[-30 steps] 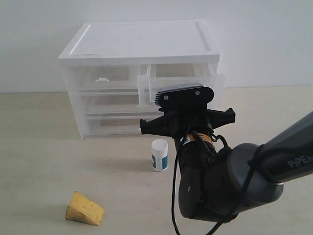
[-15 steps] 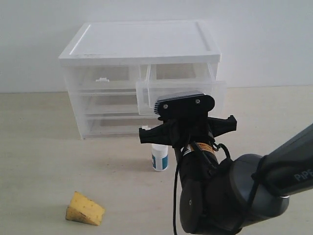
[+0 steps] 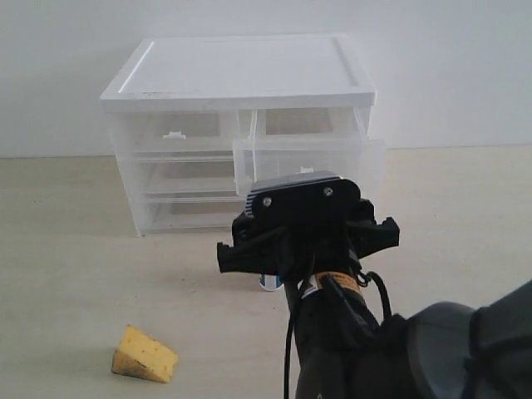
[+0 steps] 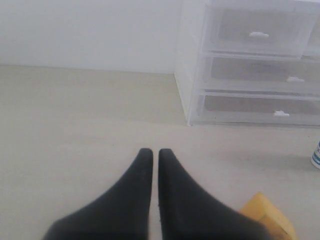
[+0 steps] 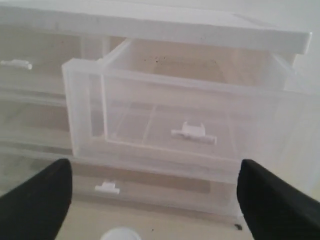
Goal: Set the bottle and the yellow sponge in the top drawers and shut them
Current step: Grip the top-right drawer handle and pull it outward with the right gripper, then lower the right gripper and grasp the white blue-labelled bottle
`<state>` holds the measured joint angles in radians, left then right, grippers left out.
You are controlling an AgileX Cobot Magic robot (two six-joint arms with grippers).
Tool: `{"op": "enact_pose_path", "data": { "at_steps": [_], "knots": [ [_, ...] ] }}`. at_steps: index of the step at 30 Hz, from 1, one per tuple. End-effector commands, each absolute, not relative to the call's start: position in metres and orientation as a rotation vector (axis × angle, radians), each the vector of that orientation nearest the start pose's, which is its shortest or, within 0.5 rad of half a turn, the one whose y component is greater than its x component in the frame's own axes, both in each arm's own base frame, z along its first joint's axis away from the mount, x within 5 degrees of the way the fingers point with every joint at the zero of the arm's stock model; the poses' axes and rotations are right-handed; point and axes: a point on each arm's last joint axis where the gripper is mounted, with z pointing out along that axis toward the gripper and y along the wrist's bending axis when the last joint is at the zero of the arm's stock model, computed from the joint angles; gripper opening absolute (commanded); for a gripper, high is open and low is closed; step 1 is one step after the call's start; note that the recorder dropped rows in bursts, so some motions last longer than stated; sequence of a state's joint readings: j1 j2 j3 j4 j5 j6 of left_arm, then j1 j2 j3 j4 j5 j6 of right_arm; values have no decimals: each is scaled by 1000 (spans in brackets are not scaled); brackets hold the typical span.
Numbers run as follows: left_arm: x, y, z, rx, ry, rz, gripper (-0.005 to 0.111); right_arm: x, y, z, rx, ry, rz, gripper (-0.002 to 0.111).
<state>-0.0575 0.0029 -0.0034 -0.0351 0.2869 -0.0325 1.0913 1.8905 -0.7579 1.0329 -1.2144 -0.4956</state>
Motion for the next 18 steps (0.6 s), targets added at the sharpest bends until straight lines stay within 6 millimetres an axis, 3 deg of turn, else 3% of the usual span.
{"op": "enact_pose_path", "data": {
  "at_steps": [1, 7, 12, 18],
  "knots": [
    [55, -4, 187, 1, 1769, -89, 4, 194, 252, 161, -190, 1651, 100, 81],
    [55, -4, 187, 1, 1769, -89, 4, 189, 253, 154, -161, 1669, 161, 81],
    [55, -4, 187, 1, 1769, -89, 4, 189, 256, 137, -168, 1696, 170, 81],
    [55, -4, 187, 1, 1769, -89, 4, 202, 258, 129, -149, 1738, 162, 81]
  ]
}}
